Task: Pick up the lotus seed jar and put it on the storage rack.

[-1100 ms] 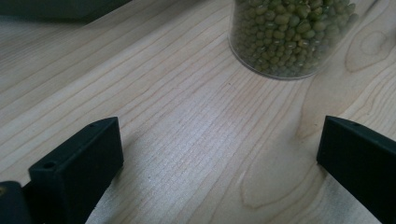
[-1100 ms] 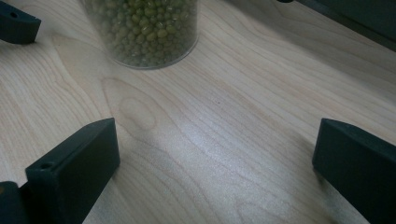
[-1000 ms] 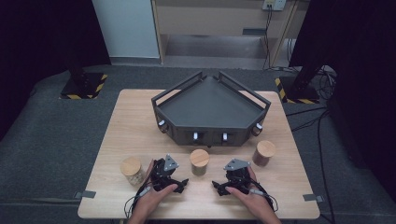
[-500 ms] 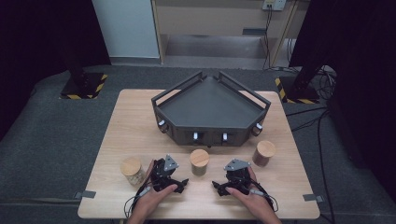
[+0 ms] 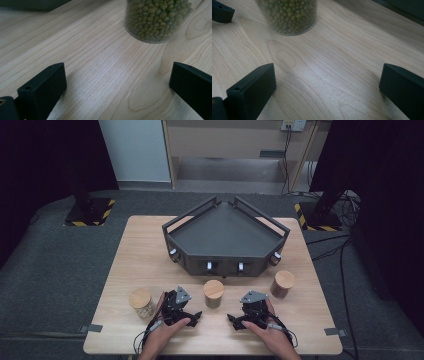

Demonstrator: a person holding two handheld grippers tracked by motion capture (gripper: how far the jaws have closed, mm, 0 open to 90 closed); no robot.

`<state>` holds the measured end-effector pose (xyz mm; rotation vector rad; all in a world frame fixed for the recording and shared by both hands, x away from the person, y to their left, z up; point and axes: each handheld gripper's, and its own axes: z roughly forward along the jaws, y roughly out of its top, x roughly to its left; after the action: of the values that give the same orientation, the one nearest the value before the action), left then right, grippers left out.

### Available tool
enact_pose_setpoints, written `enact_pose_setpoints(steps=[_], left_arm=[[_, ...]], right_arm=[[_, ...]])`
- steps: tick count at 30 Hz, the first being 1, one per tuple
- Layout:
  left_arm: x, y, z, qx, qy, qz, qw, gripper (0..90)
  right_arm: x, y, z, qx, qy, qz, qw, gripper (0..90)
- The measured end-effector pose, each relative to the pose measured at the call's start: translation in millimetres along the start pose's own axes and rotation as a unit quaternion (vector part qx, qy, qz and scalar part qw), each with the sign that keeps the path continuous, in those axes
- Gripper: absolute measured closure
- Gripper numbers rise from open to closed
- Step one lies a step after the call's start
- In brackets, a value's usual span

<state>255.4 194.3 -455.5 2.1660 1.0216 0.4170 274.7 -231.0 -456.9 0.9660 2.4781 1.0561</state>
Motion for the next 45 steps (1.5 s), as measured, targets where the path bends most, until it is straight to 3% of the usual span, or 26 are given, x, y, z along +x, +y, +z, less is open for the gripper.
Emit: enact_pose_setpoints(steps=[16, 28, 45], left_arm=[[0.0, -2.0, -3.7, -0.005, 0.0, -0.005, 1.0, 1.6], [-0.4, 0.3, -22.4, -0.024, 0.001, -0.006, 0.9997, 1.8], [-3.2, 15.8, -43.6, -0.022, -0.005, -0.001, 0.9997, 2.1]], right_arm=[[0.4, -0.2, -0.1, 0.0, -0.001, 0.001, 1.0, 1.2], [0.4, -0.1, -0.2, 0.0, -0.001, 0.001, 1.0, 1.2], [0.5, -0.2, -0.1, 0.0, -0.001, 0.001, 1.0, 1.2]])
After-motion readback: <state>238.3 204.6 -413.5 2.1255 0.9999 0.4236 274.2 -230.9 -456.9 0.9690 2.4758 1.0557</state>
